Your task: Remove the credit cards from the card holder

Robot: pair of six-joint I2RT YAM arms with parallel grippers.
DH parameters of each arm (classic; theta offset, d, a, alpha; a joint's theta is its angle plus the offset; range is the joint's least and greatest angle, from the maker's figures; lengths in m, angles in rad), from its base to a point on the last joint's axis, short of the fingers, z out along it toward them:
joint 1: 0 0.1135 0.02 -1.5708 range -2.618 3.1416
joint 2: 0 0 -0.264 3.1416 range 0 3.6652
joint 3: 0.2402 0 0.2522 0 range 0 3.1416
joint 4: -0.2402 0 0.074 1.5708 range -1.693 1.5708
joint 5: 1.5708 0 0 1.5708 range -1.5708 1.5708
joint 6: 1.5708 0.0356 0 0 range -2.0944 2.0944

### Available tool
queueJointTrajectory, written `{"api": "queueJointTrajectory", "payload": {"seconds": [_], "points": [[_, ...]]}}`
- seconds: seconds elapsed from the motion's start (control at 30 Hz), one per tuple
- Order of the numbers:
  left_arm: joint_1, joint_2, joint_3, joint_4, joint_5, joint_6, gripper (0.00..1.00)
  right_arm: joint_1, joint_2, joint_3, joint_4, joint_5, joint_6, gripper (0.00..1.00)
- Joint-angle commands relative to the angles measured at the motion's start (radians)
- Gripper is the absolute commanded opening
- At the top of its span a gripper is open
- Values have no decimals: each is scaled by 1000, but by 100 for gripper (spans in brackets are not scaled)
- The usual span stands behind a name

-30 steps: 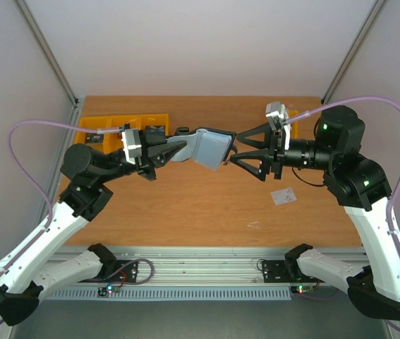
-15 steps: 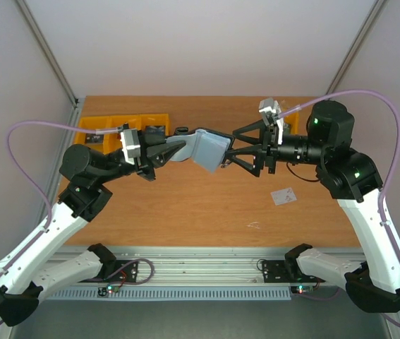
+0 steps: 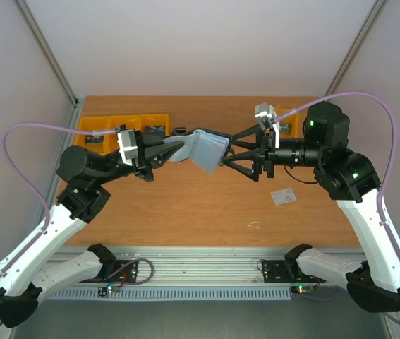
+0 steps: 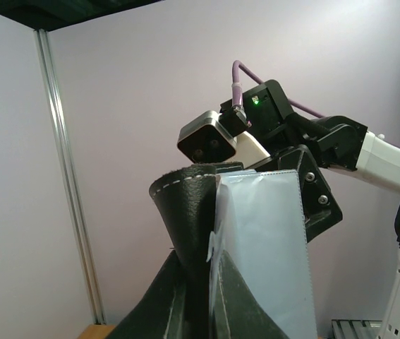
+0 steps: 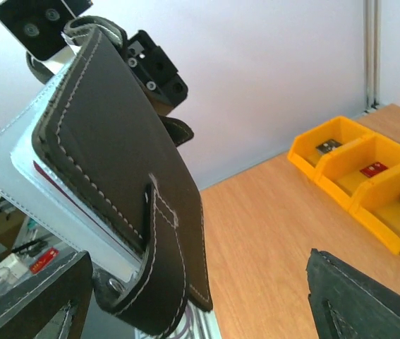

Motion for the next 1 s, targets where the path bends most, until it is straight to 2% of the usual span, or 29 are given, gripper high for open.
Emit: {"api": "queueJointTrajectory", "payload": {"seconds": [0.0, 0.43, 0.47, 0.57, 0.67, 0.7, 0.77, 0.83, 0.87, 0.9, 0.97], "points": [[-4, -23, 7, 70, -12, -14, 0, 44, -6, -21, 110, 19, 55, 84], [-4, -28, 0, 58, -13, -15, 0, 146, 54, 9, 98, 136, 45, 81], [-4, -29, -2, 57, -14, -16, 0, 157, 62, 16, 98, 147, 46, 77], [-4, -31, -10, 45, -27, -18, 0, 188, 88, 45, 98, 170, 61, 40], [-3, -29, -30, 12, -72, -8, 0, 225, 110, 67, 92, 192, 68, 12], [-4, -29, -41, -5, -95, 3, 0, 236, 114, 74, 84, 215, 71, 5], [-4, -27, -58, -35, -142, 27, 0, 249, 122, 83, 50, 282, 82, 1], [-4, -24, -72, -66, -171, 57, 8, 255, 124, 90, 13, 388, 97, 1], [-4, -24, -77, -87, -189, 74, 29, 255, 123, 92, -4, 448, 109, 1], [-4, -19, -82, -104, -203, 79, 43, 256, 121, 95, -20, 514, 123, 1], [-3, -13, -90, -125, -217, 124, 65, 259, 125, 107, -62, 644, 155, 1]]}}
